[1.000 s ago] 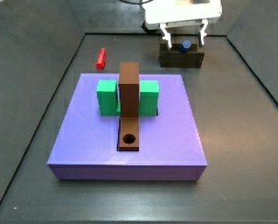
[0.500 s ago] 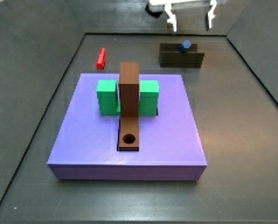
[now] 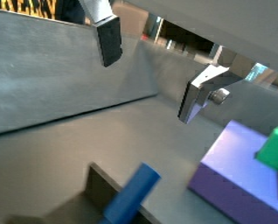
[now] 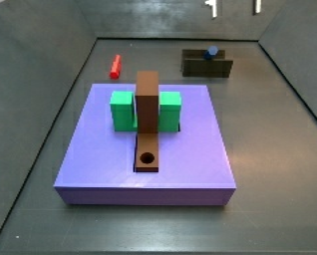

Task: Pick up the blue object. Move up. Place the blue object on the fixture. Regrasp the blue object. Move to above the board. Insert the blue object.
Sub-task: Regrasp the blue object.

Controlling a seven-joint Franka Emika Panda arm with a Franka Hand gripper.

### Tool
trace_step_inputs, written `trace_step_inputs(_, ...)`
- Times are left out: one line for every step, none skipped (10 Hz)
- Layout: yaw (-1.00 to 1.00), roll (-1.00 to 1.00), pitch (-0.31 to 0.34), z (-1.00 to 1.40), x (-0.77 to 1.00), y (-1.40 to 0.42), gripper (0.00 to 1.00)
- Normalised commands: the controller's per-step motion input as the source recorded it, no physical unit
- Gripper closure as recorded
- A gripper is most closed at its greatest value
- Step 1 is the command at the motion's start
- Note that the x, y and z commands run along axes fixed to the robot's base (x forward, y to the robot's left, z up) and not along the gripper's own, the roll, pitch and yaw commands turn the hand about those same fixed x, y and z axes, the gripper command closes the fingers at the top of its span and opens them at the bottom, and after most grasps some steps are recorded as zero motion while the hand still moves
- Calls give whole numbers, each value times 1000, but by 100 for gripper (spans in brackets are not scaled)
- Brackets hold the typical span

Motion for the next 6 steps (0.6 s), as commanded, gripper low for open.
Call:
trace_step_inputs(37, 1000, 89, 123, 237, -129, 0)
trace_step_inputs(106, 1000, 123, 40, 191, -137, 0)
trace_step_inputs(191, 1000, 63, 0, 80, -174, 0)
trace_step_inputs(180, 1000, 57, 0, 20, -169, 0)
trace_step_inputs(177, 1000, 57, 0, 0, -157, 0)
trace_step_inputs(154, 1000, 54, 26, 0, -134, 0)
